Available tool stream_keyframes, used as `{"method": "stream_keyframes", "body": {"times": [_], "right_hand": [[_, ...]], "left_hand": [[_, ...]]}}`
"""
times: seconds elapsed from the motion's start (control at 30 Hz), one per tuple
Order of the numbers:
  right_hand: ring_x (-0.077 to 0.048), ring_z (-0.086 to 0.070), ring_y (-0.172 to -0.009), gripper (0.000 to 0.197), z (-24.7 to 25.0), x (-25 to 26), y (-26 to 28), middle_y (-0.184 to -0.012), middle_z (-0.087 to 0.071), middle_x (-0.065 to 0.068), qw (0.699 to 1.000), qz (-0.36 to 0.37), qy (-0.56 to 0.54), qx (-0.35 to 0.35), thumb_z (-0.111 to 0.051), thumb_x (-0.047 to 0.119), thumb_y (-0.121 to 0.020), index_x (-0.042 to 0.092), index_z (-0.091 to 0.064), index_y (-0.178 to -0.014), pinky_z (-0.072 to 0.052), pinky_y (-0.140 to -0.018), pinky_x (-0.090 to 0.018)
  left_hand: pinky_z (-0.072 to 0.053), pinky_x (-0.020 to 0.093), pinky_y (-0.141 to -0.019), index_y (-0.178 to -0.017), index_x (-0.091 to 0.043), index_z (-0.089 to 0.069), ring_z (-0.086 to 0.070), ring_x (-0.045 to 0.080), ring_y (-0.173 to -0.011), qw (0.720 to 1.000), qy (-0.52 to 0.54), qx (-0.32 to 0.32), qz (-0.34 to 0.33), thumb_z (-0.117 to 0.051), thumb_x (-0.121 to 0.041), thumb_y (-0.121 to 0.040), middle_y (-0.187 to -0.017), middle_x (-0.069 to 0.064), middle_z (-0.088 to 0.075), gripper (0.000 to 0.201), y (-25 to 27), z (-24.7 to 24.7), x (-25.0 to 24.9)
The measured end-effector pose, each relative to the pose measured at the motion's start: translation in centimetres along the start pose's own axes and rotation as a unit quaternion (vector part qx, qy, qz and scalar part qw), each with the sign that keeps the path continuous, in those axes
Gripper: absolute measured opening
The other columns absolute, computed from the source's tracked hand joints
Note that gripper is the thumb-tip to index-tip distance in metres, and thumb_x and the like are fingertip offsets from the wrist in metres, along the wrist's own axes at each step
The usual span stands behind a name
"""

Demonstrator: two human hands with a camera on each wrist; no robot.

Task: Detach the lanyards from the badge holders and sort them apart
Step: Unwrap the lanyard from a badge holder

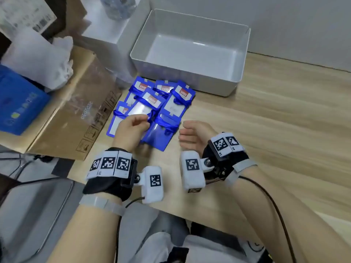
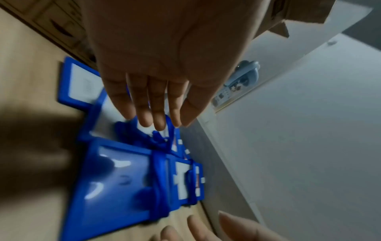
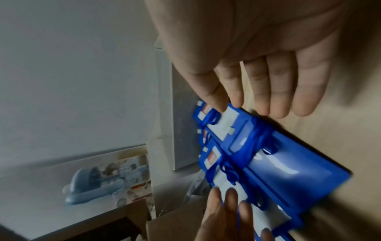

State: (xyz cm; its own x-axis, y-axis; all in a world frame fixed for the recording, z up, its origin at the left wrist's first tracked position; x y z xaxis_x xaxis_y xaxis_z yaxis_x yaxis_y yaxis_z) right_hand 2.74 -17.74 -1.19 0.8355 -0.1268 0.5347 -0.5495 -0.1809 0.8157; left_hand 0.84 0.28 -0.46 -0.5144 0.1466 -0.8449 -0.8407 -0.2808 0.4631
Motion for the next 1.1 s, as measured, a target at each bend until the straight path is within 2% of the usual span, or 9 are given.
{"method": "stream_keyframes", "body": {"times": [0.07,0.13,0.27,0.33,0.47,0.53,0.7,0.87,1.1], "right_hand": [[-0.017,-0.053,-0.077,0.006,-0.9,-0.5,-0.6,-0.084,-0.052,-0.005,1.000,-0.006,-0.008,-0.009,-0.051,0.015,-0.090,0.016,-0.052,-0.084,-0.049,-0.074,-0.036],[-0.017,-0.053,-0.081,0.004,-1.6,-1.1,-1.2,-0.085,-0.052,-0.005,1.000,-0.002,-0.007,-0.011,-0.052,0.013,-0.089,0.016,-0.052,-0.086,-0.047,-0.079,-0.037],[-0.015,-0.057,-0.080,0.007,-2.7,-1.3,-1.7,-0.083,-0.060,-0.002,0.999,0.013,0.045,0.005,-0.056,0.014,-0.088,0.020,-0.058,-0.088,-0.049,-0.069,-0.028],[-0.011,-0.059,-0.073,0.007,-2.8,-1.4,-1.5,-0.083,-0.063,0.001,0.998,0.024,0.061,0.001,-0.055,0.013,-0.088,0.020,-0.059,-0.088,-0.049,-0.071,-0.025],[-0.013,-0.059,-0.072,0.012,-1.8,-1.5,-0.7,-0.099,-0.064,-0.009,0.994,0.064,0.080,-0.032,-0.051,0.008,-0.090,0.016,-0.059,-0.086,-0.049,-0.065,-0.021],[-0.014,-0.060,-0.071,0.015,-0.4,-1.3,0.3,-0.094,-0.063,-0.010,0.995,0.086,0.033,-0.037,-0.050,0.005,-0.090,0.008,-0.061,-0.100,-0.053,-0.060,-0.019],[-0.021,-0.065,-0.079,0.025,4.6,-0.4,3.7,-0.092,-0.067,-0.010,0.988,0.144,-0.041,-0.035,-0.058,0.006,-0.086,0.007,-0.057,-0.110,-0.054,-0.078,-0.033],[-0.010,-0.055,-0.039,0.028,8.4,0.6,6.9,-0.060,-0.062,-0.007,0.957,0.261,0.029,-0.126,-0.064,0.003,-0.081,0.019,-0.043,-0.089,-0.047,-0.042,-0.020],[-0.011,-0.056,-0.039,0.019,11.1,1.9,9.8,-0.042,-0.055,0.004,0.919,0.331,0.167,-0.135,-0.052,0.012,-0.089,0.026,-0.051,-0.077,-0.046,-0.045,-0.022]], "left_hand": [[-0.042,0.022,-0.076,-0.112,-0.009,-0.059,-0.052,0.015,-0.091,1.000,-0.023,0.010,0.010,-0.054,-0.004,-0.087,-0.099,0.002,-0.059,0.026,-0.4,0.4,0.6],[-0.041,0.028,-0.080,-0.117,-0.007,-0.056,-0.052,0.017,-0.093,0.999,-0.015,0.029,0.035,-0.053,-0.002,-0.088,-0.102,0.004,-0.058,0.030,-0.9,0.5,1.6],[-0.042,0.021,-0.062,-0.121,-0.012,-0.055,-0.054,0.012,-0.084,0.996,-0.033,0.062,0.053,-0.053,-0.005,-0.089,-0.108,0.002,-0.059,0.033,-1.3,0.2,2.2],[-0.044,0.018,-0.058,-0.121,-0.012,-0.055,-0.054,0.011,-0.081,0.994,-0.028,0.079,0.063,-0.053,-0.005,-0.089,-0.101,0.000,-0.060,0.033,-1.2,0.1,2.3],[-0.045,0.022,-0.066,-0.123,-0.011,-0.052,-0.055,0.010,-0.076,0.989,-0.017,0.122,0.078,-0.055,-0.008,-0.088,-0.090,-0.004,-0.059,0.035,-0.7,-0.7,1.8],[-0.046,0.024,-0.069,-0.124,-0.009,-0.052,-0.057,0.012,-0.077,0.988,-0.002,0.139,0.074,-0.058,-0.009,-0.087,-0.093,0.000,-0.060,0.037,-0.2,-1.5,1.0],[-0.051,0.015,-0.056,-0.110,-0.016,-0.059,-0.066,0.004,-0.072,0.963,0.102,0.241,0.061,-0.057,-0.014,-0.087,-0.092,-0.002,-0.067,0.023,2.6,-5.7,-2.4],[-0.057,0.028,-0.066,-0.118,-0.013,-0.055,-0.069,0.018,-0.084,0.929,0.168,0.326,0.057,-0.069,-0.010,-0.073,-0.099,0.007,-0.070,0.047,4.9,-10.6,-5.1],[-0.056,0.026,-0.065,-0.104,-0.015,-0.052,-0.067,0.015,-0.076,0.944,0.082,0.319,0.019,-0.065,-0.001,-0.079,-0.095,0.006,-0.067,0.031,5.9,-14.6,-7.0]]}}
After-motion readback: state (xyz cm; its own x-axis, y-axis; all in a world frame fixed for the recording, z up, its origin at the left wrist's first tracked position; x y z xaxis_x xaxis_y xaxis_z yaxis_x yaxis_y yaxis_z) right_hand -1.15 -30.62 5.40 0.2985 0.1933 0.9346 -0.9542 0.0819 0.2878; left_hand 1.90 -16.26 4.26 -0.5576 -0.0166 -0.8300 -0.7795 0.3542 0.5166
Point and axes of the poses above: each hand's wrist, its own y-axis away from the middle knuckle, its own z-axis out of the back of the hand, x = y × z, the point moved 1 cm from there along -y, towards the middle knuckle
